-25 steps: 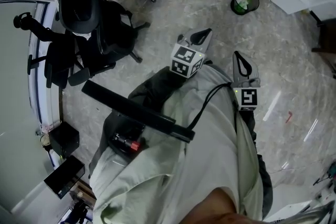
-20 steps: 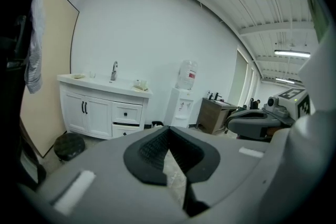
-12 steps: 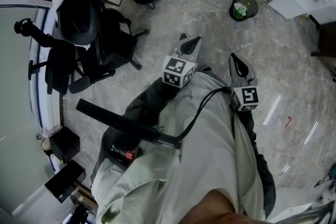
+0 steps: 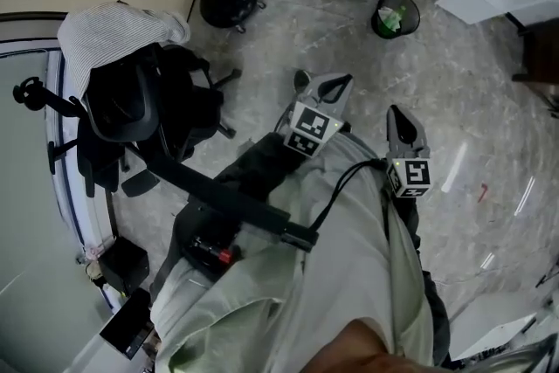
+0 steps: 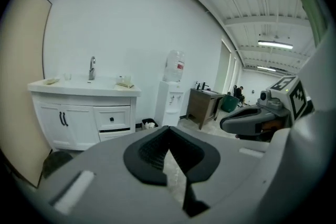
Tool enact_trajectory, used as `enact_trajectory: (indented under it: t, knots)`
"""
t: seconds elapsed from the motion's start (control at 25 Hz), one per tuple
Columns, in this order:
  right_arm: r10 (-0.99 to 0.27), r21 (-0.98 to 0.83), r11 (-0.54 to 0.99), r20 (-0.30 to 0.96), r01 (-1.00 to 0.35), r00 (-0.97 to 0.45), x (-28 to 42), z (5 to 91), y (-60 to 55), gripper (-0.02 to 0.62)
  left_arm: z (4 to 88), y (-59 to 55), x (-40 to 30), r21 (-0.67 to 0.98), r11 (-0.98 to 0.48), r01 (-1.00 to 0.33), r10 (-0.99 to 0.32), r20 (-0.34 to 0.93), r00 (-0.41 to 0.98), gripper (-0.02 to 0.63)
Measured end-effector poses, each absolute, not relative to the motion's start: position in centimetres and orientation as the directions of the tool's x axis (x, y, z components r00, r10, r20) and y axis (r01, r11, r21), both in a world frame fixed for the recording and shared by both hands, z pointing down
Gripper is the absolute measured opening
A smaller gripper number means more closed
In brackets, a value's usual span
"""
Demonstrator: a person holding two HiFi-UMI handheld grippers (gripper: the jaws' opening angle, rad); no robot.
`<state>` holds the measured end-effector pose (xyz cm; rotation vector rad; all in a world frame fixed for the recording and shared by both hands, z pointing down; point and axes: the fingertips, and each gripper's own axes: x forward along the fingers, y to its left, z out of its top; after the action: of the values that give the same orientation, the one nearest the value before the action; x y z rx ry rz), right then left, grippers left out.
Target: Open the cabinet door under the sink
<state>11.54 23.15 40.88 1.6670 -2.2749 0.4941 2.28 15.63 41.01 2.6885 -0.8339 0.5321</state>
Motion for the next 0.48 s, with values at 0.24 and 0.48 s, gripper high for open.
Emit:
enact_trajectory:
  t: [0.24, 0.48]
  knots:
    - [-0.862, -0.083, 0.234, 0.442, -0.969, -0.246, 9.4, 41.6, 17.1, 0.000, 40.5, 8.9, 1.5, 0.151, -0.823, -0.547, -0.448, 0.419, 0.790, 0.008]
    - [-0.865, 0.013, 0.250, 0.452, -0.968, -0.218, 5.8, 41.2, 11.1, 0.000, 39.7, 4.2, 1.0, 0.151, -0.866, -0.477, -0.393, 0.385, 0.835, 0.008]
